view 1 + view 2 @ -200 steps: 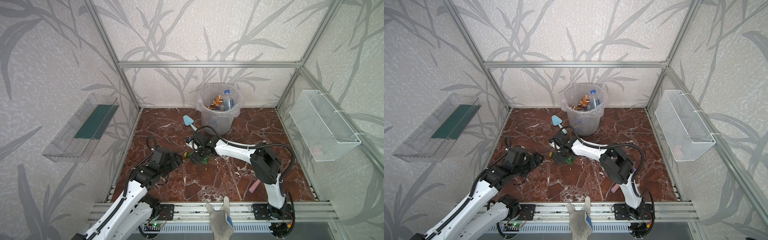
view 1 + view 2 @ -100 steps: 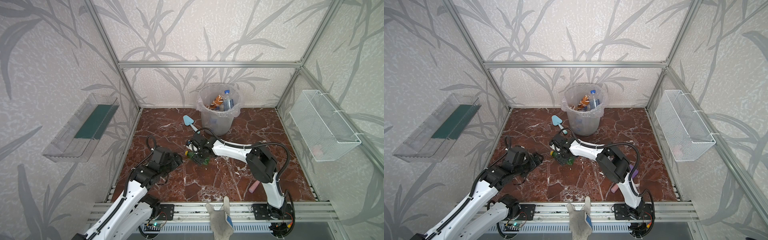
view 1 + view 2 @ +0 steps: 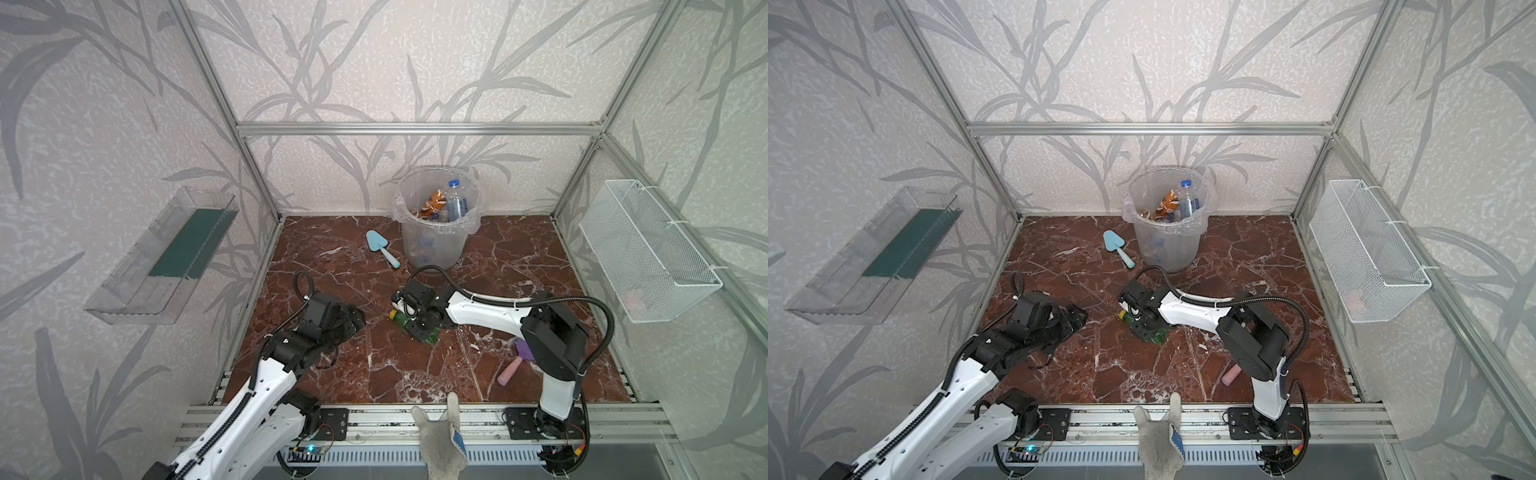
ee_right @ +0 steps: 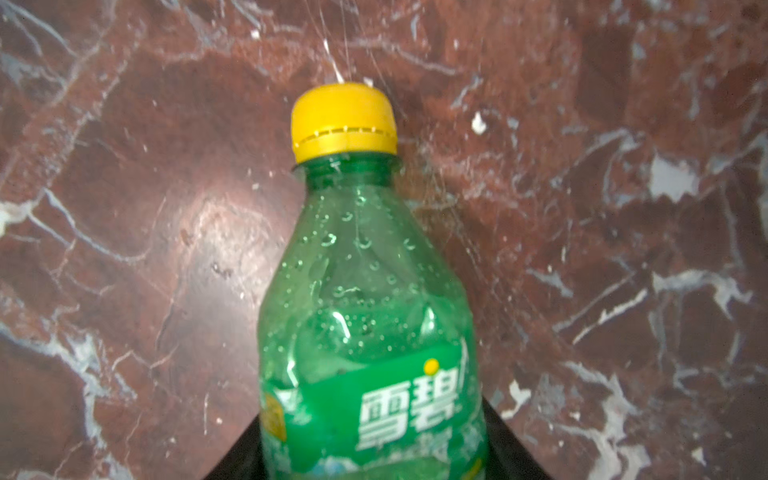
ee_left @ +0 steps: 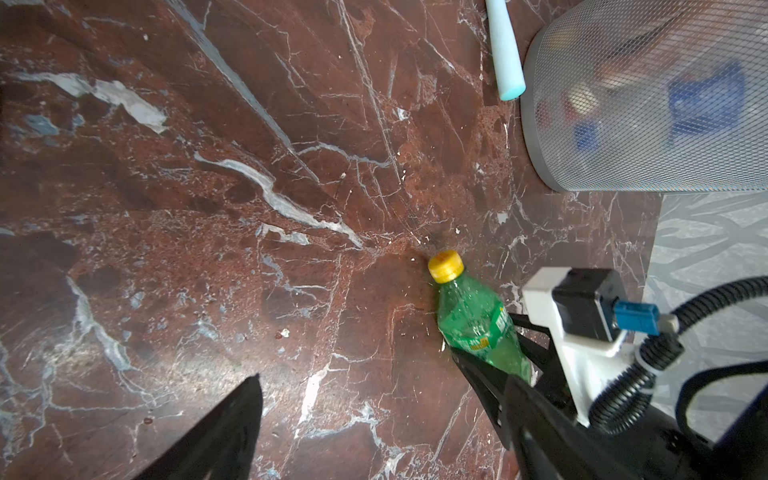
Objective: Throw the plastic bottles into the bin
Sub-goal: 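Grasp the Sprite bottle with the right gripper and drag it toward the robot, then lift the Sprite bottle with the right gripper and release it over the bin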
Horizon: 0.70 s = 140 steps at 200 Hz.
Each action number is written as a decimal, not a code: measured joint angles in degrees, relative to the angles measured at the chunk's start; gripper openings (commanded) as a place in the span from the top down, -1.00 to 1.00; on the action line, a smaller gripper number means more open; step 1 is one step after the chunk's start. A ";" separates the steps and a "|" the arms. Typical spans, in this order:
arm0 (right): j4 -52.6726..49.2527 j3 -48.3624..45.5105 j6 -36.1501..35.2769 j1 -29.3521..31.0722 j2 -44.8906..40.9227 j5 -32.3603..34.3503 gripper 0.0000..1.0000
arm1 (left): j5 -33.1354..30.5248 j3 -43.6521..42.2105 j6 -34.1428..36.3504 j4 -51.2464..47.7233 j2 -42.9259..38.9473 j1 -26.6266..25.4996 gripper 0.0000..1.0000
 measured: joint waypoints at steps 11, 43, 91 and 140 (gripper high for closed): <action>0.22 -2.08 0.87 0.00 -1.77 0.00 -0.13 | 0.02 0.00 -0.02 0.11 0.42 0.00 -0.80; 0.66 -8.26 4.04 -0.02 -6.78 0.04 -0.13 | 0.22 -0.02 0.00 0.94 1.49 0.02 -0.80; 2.14 -20.13 12.28 -0.44 -16.65 0.28 -0.11 | 0.44 0.00 0.00 2.08 3.23 0.04 -0.80; 4.42 -29.92 21.40 -1.25 -27.39 0.46 -0.09 | 1.36 0.00 0.04 3.52 6.54 0.11 -0.80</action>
